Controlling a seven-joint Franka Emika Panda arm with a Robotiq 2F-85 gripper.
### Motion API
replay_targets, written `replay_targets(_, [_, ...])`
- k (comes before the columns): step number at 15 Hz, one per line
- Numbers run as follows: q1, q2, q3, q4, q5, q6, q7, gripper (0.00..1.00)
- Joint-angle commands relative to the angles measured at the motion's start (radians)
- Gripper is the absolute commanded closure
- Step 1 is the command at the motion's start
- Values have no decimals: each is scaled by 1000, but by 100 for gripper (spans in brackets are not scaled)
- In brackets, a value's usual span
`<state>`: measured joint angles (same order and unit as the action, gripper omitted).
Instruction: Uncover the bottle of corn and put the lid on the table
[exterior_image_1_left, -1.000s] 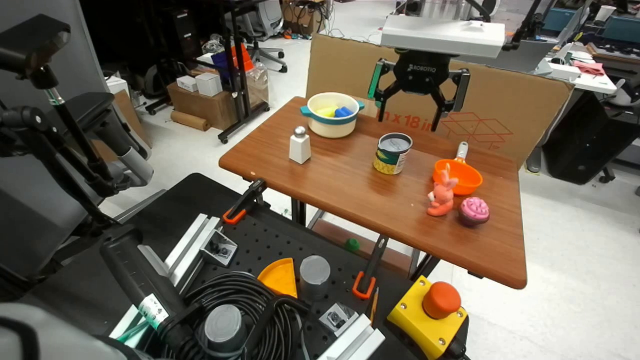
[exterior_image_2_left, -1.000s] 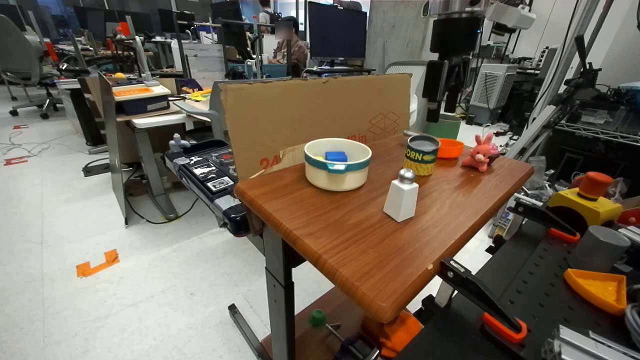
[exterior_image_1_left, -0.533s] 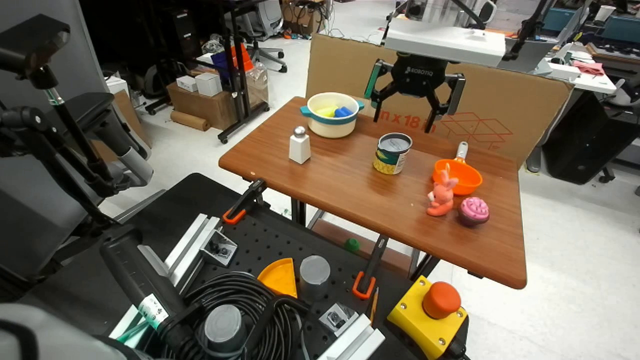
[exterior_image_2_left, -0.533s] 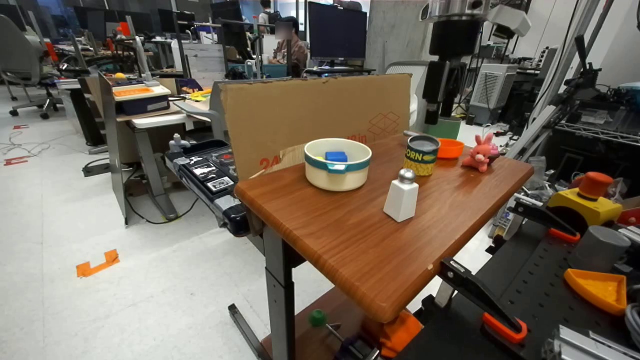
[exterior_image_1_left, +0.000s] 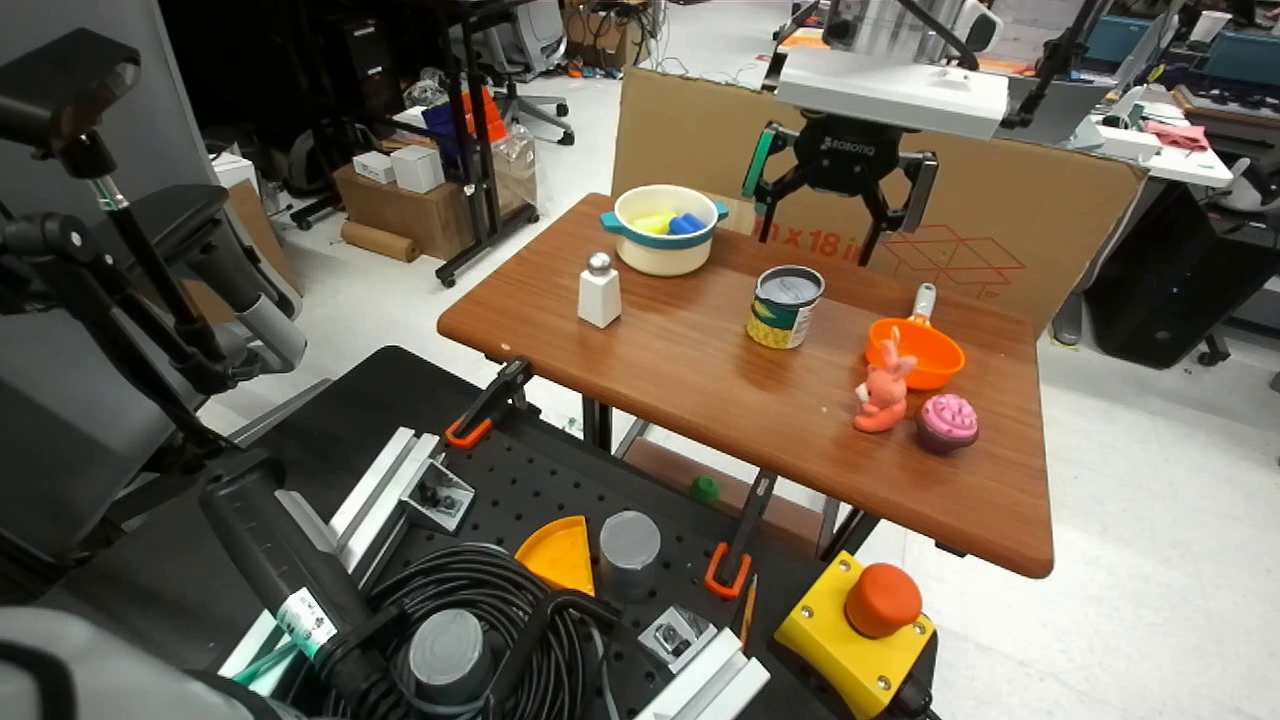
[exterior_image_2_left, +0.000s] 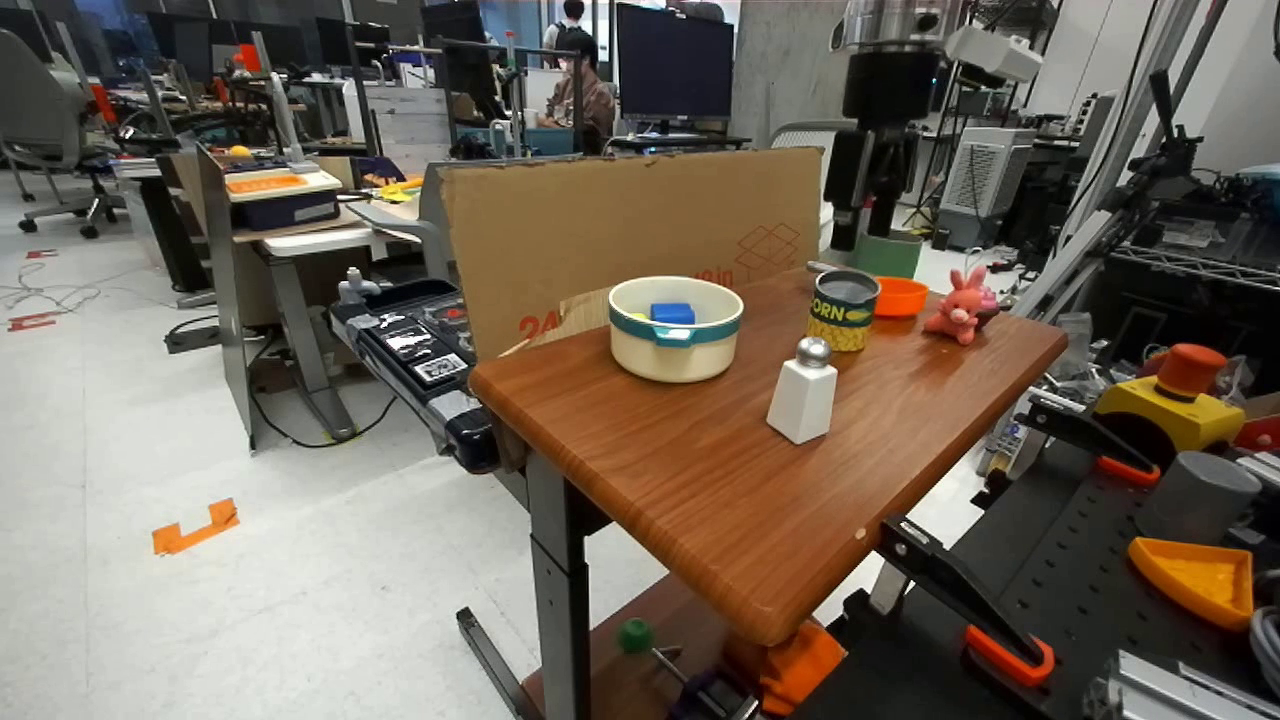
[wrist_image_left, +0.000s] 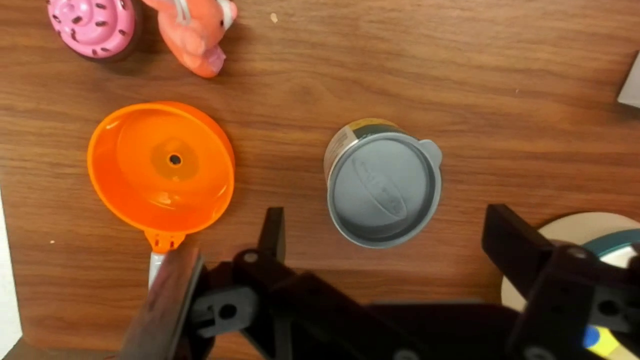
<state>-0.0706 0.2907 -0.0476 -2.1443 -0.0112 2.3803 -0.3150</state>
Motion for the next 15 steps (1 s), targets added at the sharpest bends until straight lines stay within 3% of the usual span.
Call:
replay_targets(1, [-8, 45, 11, 60, 4, -2, 41, 0])
replay_targets(15, [-12, 93, 17, 117, 20, -137, 91, 0])
